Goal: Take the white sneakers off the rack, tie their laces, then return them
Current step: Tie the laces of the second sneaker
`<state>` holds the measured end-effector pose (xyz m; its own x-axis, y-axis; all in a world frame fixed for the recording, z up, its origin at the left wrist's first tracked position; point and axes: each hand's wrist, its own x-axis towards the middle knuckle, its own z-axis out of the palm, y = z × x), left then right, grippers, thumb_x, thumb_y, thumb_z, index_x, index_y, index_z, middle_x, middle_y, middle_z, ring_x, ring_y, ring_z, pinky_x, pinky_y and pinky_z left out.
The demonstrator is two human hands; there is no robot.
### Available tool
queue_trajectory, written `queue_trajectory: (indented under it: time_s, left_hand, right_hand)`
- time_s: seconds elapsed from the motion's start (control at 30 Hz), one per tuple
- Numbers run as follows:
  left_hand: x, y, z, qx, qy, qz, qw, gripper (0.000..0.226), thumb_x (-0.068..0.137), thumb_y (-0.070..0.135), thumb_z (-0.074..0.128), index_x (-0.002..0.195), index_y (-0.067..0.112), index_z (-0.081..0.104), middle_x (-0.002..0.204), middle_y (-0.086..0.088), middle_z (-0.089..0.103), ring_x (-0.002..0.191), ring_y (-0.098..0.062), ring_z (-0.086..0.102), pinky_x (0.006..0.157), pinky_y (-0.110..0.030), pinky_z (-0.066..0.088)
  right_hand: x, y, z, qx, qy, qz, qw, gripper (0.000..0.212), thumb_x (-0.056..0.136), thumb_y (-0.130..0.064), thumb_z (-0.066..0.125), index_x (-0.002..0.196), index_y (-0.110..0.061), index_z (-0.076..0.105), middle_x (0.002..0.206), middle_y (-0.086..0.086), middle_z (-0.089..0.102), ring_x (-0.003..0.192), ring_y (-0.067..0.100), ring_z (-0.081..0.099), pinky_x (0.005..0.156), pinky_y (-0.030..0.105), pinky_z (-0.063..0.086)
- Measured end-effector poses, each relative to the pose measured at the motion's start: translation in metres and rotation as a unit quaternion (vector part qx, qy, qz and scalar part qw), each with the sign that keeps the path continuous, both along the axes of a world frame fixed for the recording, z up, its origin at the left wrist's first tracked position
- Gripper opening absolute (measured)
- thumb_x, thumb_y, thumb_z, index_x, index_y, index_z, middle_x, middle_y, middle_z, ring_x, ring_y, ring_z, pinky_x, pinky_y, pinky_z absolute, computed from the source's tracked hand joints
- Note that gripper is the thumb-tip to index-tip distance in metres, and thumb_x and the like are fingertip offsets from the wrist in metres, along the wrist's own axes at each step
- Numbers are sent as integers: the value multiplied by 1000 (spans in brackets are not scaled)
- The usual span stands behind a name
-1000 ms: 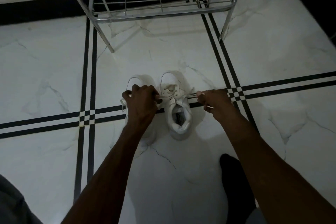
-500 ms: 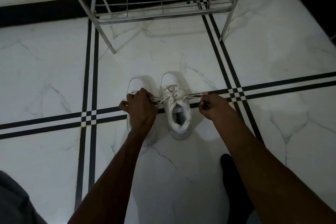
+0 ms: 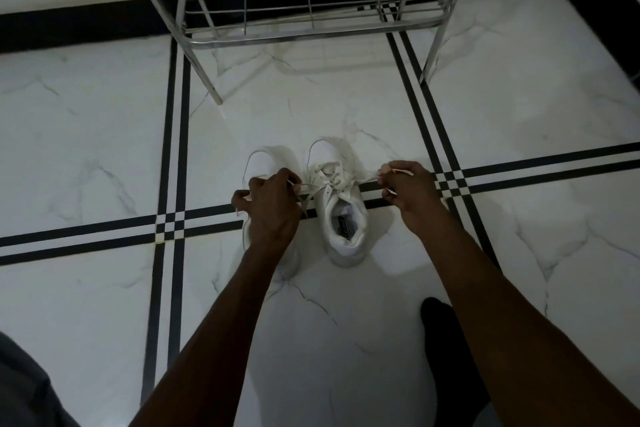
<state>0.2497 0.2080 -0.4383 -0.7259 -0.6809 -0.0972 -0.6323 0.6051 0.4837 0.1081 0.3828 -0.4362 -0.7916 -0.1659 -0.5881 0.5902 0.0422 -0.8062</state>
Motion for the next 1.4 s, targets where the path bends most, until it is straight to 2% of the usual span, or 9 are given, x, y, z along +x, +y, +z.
queue_trajectory:
  time_s: [0.07,0.2,0.4,0.57,0.73,0.83,1.2,1.3,1.4]
  left_hand:
    - [0,0,1,-11,-14,-30,999,43,89,10,58,125,33,60,117,4,70,129,-28,46,106,-55,23]
    - [-2,0,3,-21,-19,-125,992,54,90,16,58,140,36,53,149,8,50,142,-28,33,109,-56,21]
    - [-7,9,2,-12,-73,-138,988,50,89,13,60,134,34,62,130,6,64,130,-28,43,109,-61,23]
    - [-9,13,-1,-47,-72,-129,988,33,89,9,58,109,31,75,105,3,70,113,-31,47,101,-57,29]
    - [-4,12,2,-180,-72,-141,971,34,71,11,55,92,28,78,90,7,71,106,-29,51,96,-53,27]
    - [-2,12,3,-211,-71,-150,963,32,65,12,55,82,26,78,76,8,72,100,-25,54,97,-53,30]
    - [-2,13,-3,-207,-90,-136,965,21,63,15,68,77,25,79,74,7,72,99,-29,54,89,-49,30]
    - [1,12,-4,-171,-50,-128,976,18,74,18,69,86,27,78,100,9,75,113,-32,51,90,-48,27]
    - [10,-6,-8,-157,4,-90,983,22,91,35,62,111,30,73,130,6,65,125,-33,46,94,-48,31]
  right_hand:
    - [-2,2,3,123,131,130,975,24,92,-8,64,114,-18,61,101,9,68,83,17,64,71,33,54]
    - [-9,-4,6,228,379,363,820,39,92,-6,65,130,-16,65,136,13,59,127,23,54,109,29,36]
    - [0,-6,-4,209,385,444,782,27,90,-2,67,115,-6,74,117,16,70,108,27,66,88,15,46]
    - [4,4,-10,230,412,400,786,17,90,-9,67,103,-8,79,90,18,75,82,29,69,70,32,55]
    - [-1,0,-9,369,519,422,645,34,73,7,66,92,-18,81,79,10,71,85,35,58,65,44,53]
    - [0,0,-9,405,541,420,605,38,67,10,65,90,-16,81,82,6,70,91,34,56,66,41,50]
    - [18,-4,-31,470,487,361,642,12,81,-6,69,80,-15,77,80,5,67,90,31,60,69,37,43]
    - [20,-4,-31,410,434,357,718,18,87,-3,59,75,-5,72,78,14,67,78,33,64,65,36,45]
    - [8,3,-26,301,281,371,833,19,95,-18,62,103,-3,72,99,14,74,92,28,69,79,41,57]
